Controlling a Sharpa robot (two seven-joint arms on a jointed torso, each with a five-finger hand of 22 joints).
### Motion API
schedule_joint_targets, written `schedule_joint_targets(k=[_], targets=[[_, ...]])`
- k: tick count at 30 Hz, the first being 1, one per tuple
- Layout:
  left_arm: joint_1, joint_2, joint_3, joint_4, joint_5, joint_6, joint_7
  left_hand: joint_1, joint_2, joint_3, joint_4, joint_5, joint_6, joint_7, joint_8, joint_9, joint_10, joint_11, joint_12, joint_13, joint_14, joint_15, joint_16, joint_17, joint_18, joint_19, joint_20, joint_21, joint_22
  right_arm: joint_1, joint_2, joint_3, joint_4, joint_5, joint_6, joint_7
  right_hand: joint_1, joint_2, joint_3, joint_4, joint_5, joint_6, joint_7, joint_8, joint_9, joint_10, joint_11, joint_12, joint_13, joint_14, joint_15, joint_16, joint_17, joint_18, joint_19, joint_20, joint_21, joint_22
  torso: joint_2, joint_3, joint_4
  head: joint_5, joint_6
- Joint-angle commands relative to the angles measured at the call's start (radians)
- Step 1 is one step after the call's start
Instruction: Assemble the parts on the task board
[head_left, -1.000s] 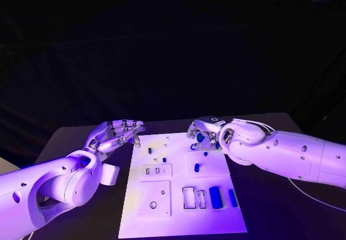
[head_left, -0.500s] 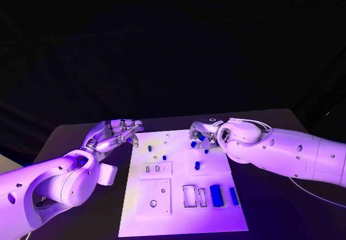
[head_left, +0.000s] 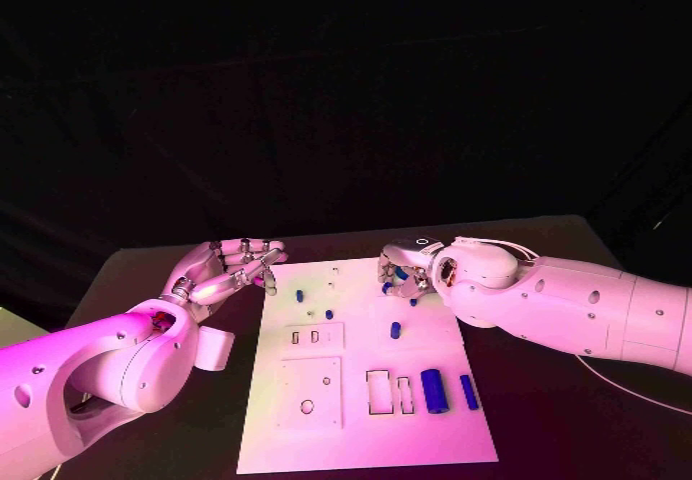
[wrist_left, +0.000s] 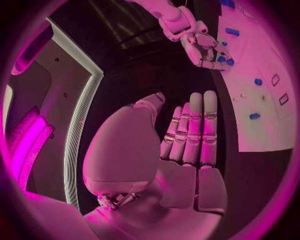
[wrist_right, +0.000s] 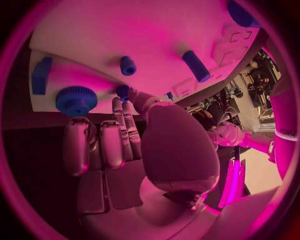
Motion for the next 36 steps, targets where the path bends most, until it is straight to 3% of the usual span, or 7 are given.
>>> schedule_joint_targets(k=[1,10,18,23,32,36], targets=[[0.002,0.000,0.001,0.001,-0.001,0.019,0.003,-0.007,0.003,0.004,0.000,-0.003,0.001,-0.002,0.002,0.001,0.005,-0.001,-0.005,0.001,-0.003,-0.004,0.004,0.001,0.006,-0.006,-0.002,0.006,0.001,-0.001,0.002,0.000,-0.006,-0.013,0.028,-0.003,-0.017,0.000,0.014,0.002,0.006,0.010,-0.001,0.008,0.004,0.012,-0.001,0.002,0.000,0.047,-0.007,0.006,0.001,-0.010,0.009,-0.002,0.007,0.005,0.002,0.0014,0.0001,0.003,-0.001],[0.003,-0.001,0.001,0.002,0.001,0.024,0.001,-0.006,0.005,0.006,0.000,-0.003,0.001,-0.003,0.001,0.001,0.005,-0.001,-0.005,0.001,-0.003,-0.004,0.005,0.001,0.006,-0.007,-0.002,0.008,0.002,-0.002,0.009,-0.001,-0.016,-0.016,0.033,-0.010,-0.018,0.001,0.029,0.002,0.006,0.013,-0.002,0.010,0.008,0.016,-0.002,0.000,-0.001,0.047,-0.008,0.009,0.002,-0.010,0.009,-0.003,0.010,0.009,0.005,0.0038,-0.0003,0.004,-0.003],[0.004,-0.002,0.001,0.002,0.002,0.030,-0.001,-0.006,0.006,0.007,0.000,-0.004,0.001,-0.003,0.001,0.001,0.004,-0.001,-0.005,0.001,-0.004,-0.005,0.007,0.002,0.006,-0.008,-0.002,0.010,0.003,-0.003,0.014,-0.001,-0.015,-0.022,0.002,-0.014,-0.020,0.000,0.041,0.002,0.005,0.018,-0.004,0.015,0.013,0.021,-0.004,0.001,-0.001,0.046,-0.010,0.010,0.001,-0.011,0.010,-0.003,0.013,0.014,0.005,0.0029,-0.0015,0.004,-0.002],[0.004,-0.001,0.001,0.002,0.003,0.032,-0.001,-0.006,0.007,0.008,0.000,-0.004,0.000,-0.003,0.001,0.001,0.004,-0.001,-0.005,0.001,-0.005,-0.004,0.008,0.002,0.006,-0.009,-0.002,0.012,0.004,-0.003,0.016,-0.001,-0.010,-0.024,-0.056,-0.022,-0.026,0.003,0.064,0.000,0.005,0.034,-0.011,0.029,0.026,0.048,-0.011,0.005,0.001,0.046,-0.016,0.015,0.003,-0.015,0.019,-0.006,0.027,0.035,0.006,0.0028,-0.0007,0.005,0.000],[0.004,-0.001,0.001,-0.006,0.003,0.035,-0.004,-0.005,0.009,0.010,-0.001,-0.004,0.000,-0.003,0.001,0.001,0.003,-0.001,-0.005,0.001,-0.006,-0.005,0.010,0.003,0.006,-0.010,-0.002,0.014,0.006,-0.002,0.027,0.001,0.015,-0.034,-0.209,-0.065,-0.030,0.015,0.082,-0.003,0.005,0.043,-0.016,0.041,0.041,0.065,-0.018,0.003,0.004,0.045,-0.024,0.017,0.000,-0.019,0.026,-0.007,0.039,0.054,0.006,0.0007,-0.0001,0.009,0.009],[0.006,0.000,0.001,-0.012,0.003,0.034,-0.004,-0.005,0.009,0.010,-0.001,-0.004,0.000,-0.003,0.001,0.001,0.003,-0.001,-0.005,0.001,-0.006,-0.005,0.010,0.003,0.006,-0.010,-0.002,0.014,0.006,0.001,0.053,0.003,0.004,-0.038,-0.249,-0.073,-0.030,0.015,0.084,-0.005,0.005,0.045,-0.017,0.044,0.044,0.068,-0.019,0.003,0.004,0.045,-0.025,0.016,-0.002,-0.019,0.027,-0.008,0.040,0.055,0.007,0.0025,-0.0003,0.012,0.013]])
